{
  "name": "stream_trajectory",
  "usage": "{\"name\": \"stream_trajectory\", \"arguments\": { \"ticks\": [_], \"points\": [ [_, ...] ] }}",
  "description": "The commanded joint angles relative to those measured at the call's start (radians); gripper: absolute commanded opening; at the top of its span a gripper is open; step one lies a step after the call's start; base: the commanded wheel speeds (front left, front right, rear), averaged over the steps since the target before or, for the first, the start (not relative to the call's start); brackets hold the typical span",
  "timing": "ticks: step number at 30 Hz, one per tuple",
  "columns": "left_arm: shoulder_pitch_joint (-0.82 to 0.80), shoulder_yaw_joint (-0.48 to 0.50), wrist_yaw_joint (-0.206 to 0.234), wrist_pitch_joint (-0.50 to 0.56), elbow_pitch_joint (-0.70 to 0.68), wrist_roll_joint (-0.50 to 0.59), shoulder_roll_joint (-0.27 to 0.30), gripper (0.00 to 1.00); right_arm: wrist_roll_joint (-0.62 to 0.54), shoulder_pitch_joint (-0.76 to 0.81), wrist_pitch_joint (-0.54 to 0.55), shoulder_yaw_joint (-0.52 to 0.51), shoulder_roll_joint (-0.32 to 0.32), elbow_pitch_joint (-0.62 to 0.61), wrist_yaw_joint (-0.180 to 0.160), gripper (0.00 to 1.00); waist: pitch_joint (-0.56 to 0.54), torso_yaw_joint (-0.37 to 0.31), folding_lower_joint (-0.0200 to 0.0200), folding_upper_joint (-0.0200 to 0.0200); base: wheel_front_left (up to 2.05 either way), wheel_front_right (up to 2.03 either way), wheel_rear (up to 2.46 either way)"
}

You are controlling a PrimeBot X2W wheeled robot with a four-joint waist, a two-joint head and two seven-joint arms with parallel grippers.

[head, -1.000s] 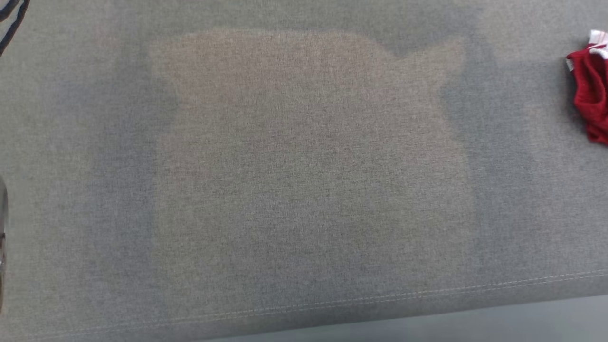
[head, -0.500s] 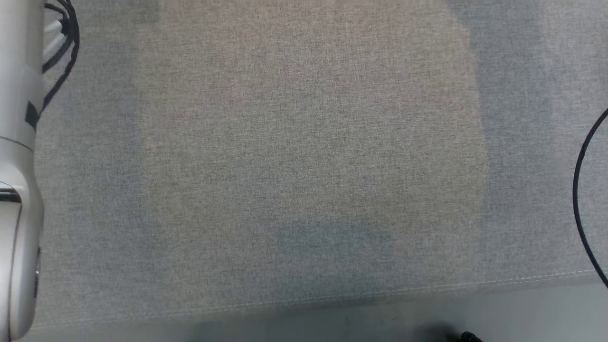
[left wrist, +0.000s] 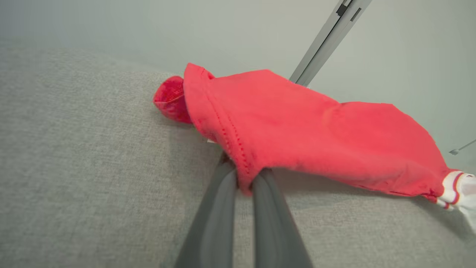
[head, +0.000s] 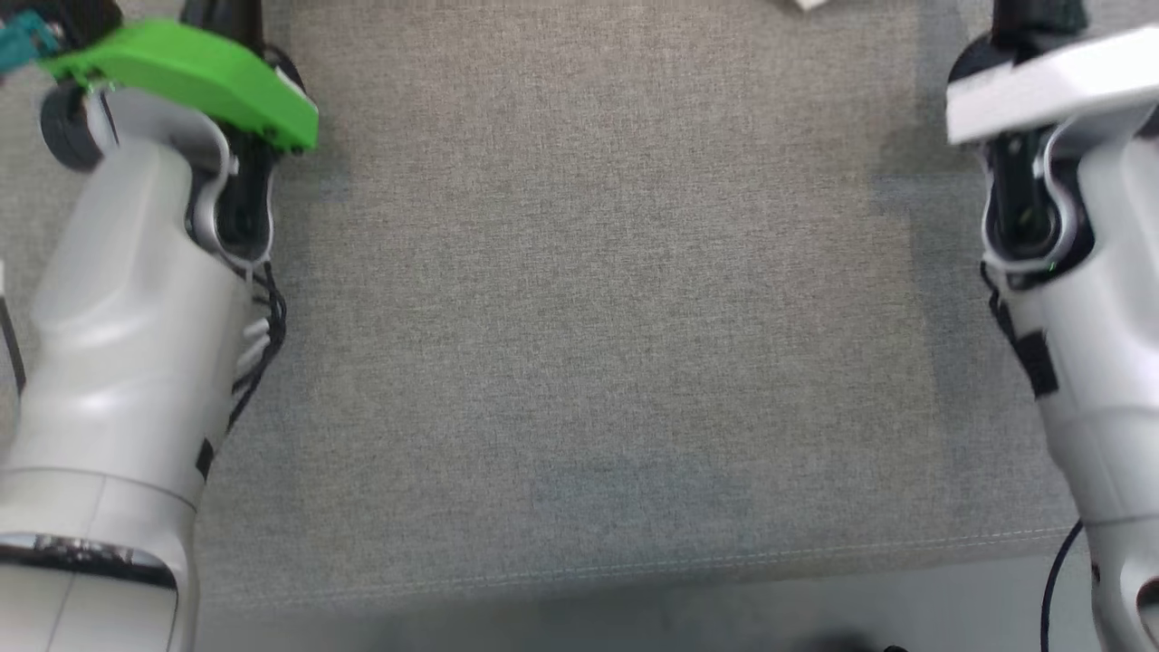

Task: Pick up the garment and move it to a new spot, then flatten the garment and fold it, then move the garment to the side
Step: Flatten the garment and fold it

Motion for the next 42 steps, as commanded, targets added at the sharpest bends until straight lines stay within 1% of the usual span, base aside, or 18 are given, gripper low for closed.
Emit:
{"name": "stream_trajectory", "arguments": {
  "ticks": [1,3,4,6,10,12,14,20,25,28,33,35,36,39,42],
  "points": [
    [0.044,0.001,0.002,-0.020,-0.031,0.010,0.015,0.00,0.011,0.060,-0.002,0.002,0.001,-0.032,0.000,0.00,-0.043,0.003,0.0000,0.0000,0.00,0.00,0.00],
    [0.140,0.003,0.005,-0.031,-0.075,0.011,0.010,0.00,0.021,0.155,-0.002,0.015,0.005,-0.063,0.000,0.00,-0.074,0.004,0.0000,0.0000,0.00,0.00,0.00],
    [0.186,-0.002,0.017,-0.035,-0.101,0.031,0.018,0.00,0.030,0.200,-0.002,0.023,0.009,-0.076,0.000,0.00,-0.090,0.003,0.0000,0.0000,0.00,0.00,0.00],
    [0.275,0.002,0.027,-0.039,-0.166,0.034,0.019,0.00,0.043,0.273,-0.002,0.025,0.012,-0.108,0.000,0.00,-0.121,-0.001,0.0000,0.0000,0.00,0.00,0.00],
    [0.449,0.004,0.071,-0.041,-0.306,0.056,0.039,0.00,0.076,0.423,-0.002,0.022,0.021,-0.156,0.000,0.00,-0.179,-0.001,0.0000,0.0000,0.00,0.00,0.00],
    [0.535,0.005,0.096,-0.034,-0.378,0.055,0.059,0.00,0.098,0.495,-0.001,0.012,0.027,-0.185,0.000,0.00,-0.209,0.000,0.0000,0.0000,0.00,0.00,0.00],
    [0.602,-0.003,0.121,-0.013,-0.451,0.061,0.086,0.00,0.117,0.570,0.007,0.000,0.027,-0.218,0.000,0.00,-0.238,0.003,0.0000,0.0000,0.00,0.00,0.00],
    [0.804,-0.029,0.201,0.109,-0.666,0.049,0.170,0.00,0.150,0.785,0.064,-0.048,0.039,-0.328,0.000,0.00,-0.330,0.002,0.0000,0.0000,0.00,0.00,0.00],
    [0.951,-0.045,0.265,0.200,-0.821,0.030,0.222,0.00,0.145,0.947,0.133,-0.094,0.088,-0.417,0.000,0.00,-0.392,-0.004,0.0000,0.0000,0.00,0.00,0.00],
    [1.029,-0.040,0.308,0.231,-0.896,0.017,0.251,0.00,0.132,1.034,0.186,-0.112,0.129,-0.469,0.000,0.00,-0.421,-0.011,0.0000,0.0000,0.00,0.00,0.00],
    [1.153,-0.033,0.371,0.287,-1.000,-0.012,0.293,0.00,0.116,1.153,0.279,-0.146,0.176,-0.543,0.000,0.00,-0.460,-0.026,0.0000,0.0000,0.00,0.00,0.00],
    [1.192,-0.029,0.388,0.309,-1.033,-0.029,0.306,0.00,0.109,1.194,0.317,-0.168,0.187,-0.560,0.000,0.00,-0.469,-0.030,0.0000,0.0000,0.00,0.00,0.00],
    [1.192,-0.029,0.388,0.309,-1.033,-0.029,0.306,0.00,0.109,1.194,0.317,-0.168,0.187,-0.560,0.000,0.00,-0.469,-0.030,0.0000,0.0000,0.00,0.00,0.00],
    [1.233,-0.024,0.404,0.338,-1.069,-0.053,0.326,0.00,0.100,1.239,0.368,-0.194,0.201,-0.586,0.000,0.00,-0.479,-0.032,0.0000,0.0000,0.00,0.00,0.00],
    [1.249,-0.025,0.404,0.374,-1.091,-0.078,0.338,0.00,0.090,1.269,0.406,-0.220,0.204,-0.613,0.000,0.00,-0.479,-0.034,0.0000,0.0000,0.00,0.00,0.00]
  ]
}}
